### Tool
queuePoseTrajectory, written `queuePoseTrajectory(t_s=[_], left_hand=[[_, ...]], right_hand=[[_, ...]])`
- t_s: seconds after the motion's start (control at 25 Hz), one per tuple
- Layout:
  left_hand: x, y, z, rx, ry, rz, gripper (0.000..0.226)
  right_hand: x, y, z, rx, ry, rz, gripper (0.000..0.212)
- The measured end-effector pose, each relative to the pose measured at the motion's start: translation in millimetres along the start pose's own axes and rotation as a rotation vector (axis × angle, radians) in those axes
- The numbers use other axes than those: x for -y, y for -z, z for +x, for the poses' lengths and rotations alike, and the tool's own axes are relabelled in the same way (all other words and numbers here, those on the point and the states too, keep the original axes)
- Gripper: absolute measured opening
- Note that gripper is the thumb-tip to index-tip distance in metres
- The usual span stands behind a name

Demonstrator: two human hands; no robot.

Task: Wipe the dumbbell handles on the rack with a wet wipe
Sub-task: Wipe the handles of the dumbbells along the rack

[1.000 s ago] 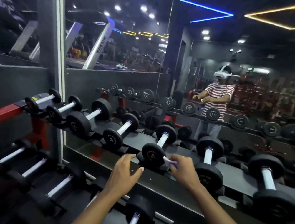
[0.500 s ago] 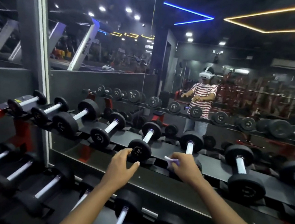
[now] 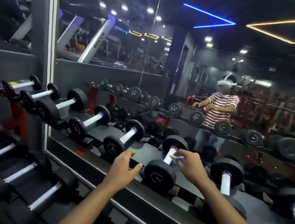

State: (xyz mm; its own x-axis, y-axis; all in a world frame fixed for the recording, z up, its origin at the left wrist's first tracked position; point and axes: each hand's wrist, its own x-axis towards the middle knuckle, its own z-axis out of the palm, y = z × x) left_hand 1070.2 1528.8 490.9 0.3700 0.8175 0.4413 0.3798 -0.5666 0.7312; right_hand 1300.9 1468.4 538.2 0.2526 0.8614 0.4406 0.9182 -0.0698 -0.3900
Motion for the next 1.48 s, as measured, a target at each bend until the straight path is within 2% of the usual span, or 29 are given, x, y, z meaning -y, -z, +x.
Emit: queuePoseTrajectory(t_s=[0.28,0.44,0.56,0.64,0.72,0.88,0.96,1.04,1.2,1.4,1.48], left_hand=[[-22,-79,27,-0.062,0.087,0.045,0.052],[-24,-108,37,-0.074,0.128,0.074,0.061],[-25,-129,37,-0.062,0.149,0.091,0.072],[-24,-140,37,-0.082,0.153,0.107,0.079],[-22,-146,37,-0.119,0.153,0.128,0.082],[-17,-150,35,-0.14,0.121,0.182,0.085],[-18,-149,35,-0.136,0.113,0.187,0.085],[-21,-148,35,-0.129,0.107,0.184,0.086],[-21,-145,35,-0.107,0.123,0.172,0.085],[-21,-144,36,-0.1,0.115,0.195,0.085],[-19,-145,35,-0.101,0.102,0.193,0.085]], right_hand=[[-69,-13,46,0.086,0.045,-0.003,0.021],[-71,-33,66,0.255,0.298,-0.142,0.033],[-75,-45,76,0.372,0.455,-0.214,0.028],[-83,-51,81,0.475,0.47,-0.152,0.028],[-92,-55,84,0.49,0.466,-0.107,0.032],[-104,-52,94,0.335,0.445,-0.214,0.042],[-113,-49,103,0.246,0.388,-0.294,0.038],[-120,-49,111,0.242,0.339,-0.294,0.036],[-115,-59,109,0.289,0.281,-0.141,0.03],[-94,-62,88,0.515,0.476,-0.04,0.027],[-87,-60,88,0.566,0.471,0.029,0.026]])
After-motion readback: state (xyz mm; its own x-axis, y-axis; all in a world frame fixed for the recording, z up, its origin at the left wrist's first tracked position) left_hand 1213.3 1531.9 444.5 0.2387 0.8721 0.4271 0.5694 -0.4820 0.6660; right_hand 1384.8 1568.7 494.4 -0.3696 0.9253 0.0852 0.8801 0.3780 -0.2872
